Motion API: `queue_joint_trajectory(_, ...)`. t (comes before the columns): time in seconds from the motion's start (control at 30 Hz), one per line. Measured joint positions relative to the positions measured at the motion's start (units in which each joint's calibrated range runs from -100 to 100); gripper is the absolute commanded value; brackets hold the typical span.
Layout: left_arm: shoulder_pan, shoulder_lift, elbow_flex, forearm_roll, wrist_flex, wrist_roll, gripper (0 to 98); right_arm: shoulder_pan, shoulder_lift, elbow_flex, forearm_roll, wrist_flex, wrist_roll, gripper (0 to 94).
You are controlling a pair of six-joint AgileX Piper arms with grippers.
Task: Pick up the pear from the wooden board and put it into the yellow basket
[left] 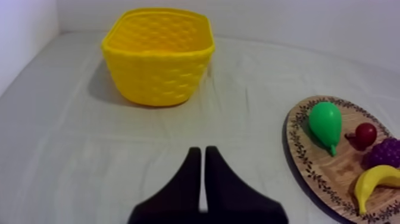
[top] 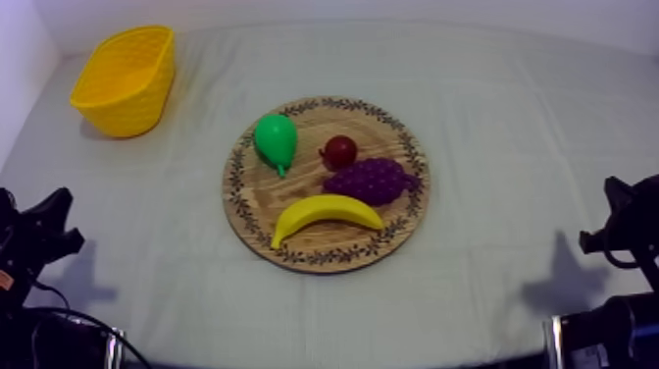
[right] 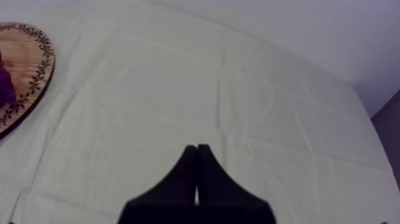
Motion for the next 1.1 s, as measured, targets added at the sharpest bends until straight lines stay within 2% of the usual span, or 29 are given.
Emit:
queue_joint_trajectory(0.13,1.3,3.2,-0.8,2.36,-0.8,0.5,0.0,0.0,0.0,0.0,0.0,0.0,0.0,0.4)
queue_joint_trajectory(0.37,2.2,14.0,-5.6,9.68,-0.8,-3.7,0.0,0.0,0.0,0.0,0.0,0.1,0.0,0.4)
queue_joint_trajectory(0.47,2.3,19.0,-9.4,11.41,2.3,-4.6,0.0,0.0,0.0,0.0,0.0,0.1,0.0,0.4)
queue_joint_trajectory(0.6,1.9,25.8,-15.6,11.67,9.3,-6.0,0.0,0.0,0.0,0.0,0.0,0.1,0.0,0.4)
queue_joint_trajectory(0.7,2.4,31.7,-20.1,12.32,13.7,-5.8,0.0,0.0,0.0,0.0,0.0,0.1,0.0,0.4)
queue_joint_trajectory(0.83,3.7,39.5,-26.6,13.68,17.7,-3.5,0.0,0.0,0.0,0.0,0.0,0.1,0.0,0.4)
queue_joint_trajectory(1.03,5.4,51.4,-37.3,13.02,24.3,1.0,0.0,0.0,0.0,0.0,0.0,0.1,0.0,0.4)
queue_joint_trajectory(1.1,6.3,55.5,-40.9,12.19,26.2,2.9,0.0,0.0,0.0,0.0,-0.1,0.1,0.3,0.4)
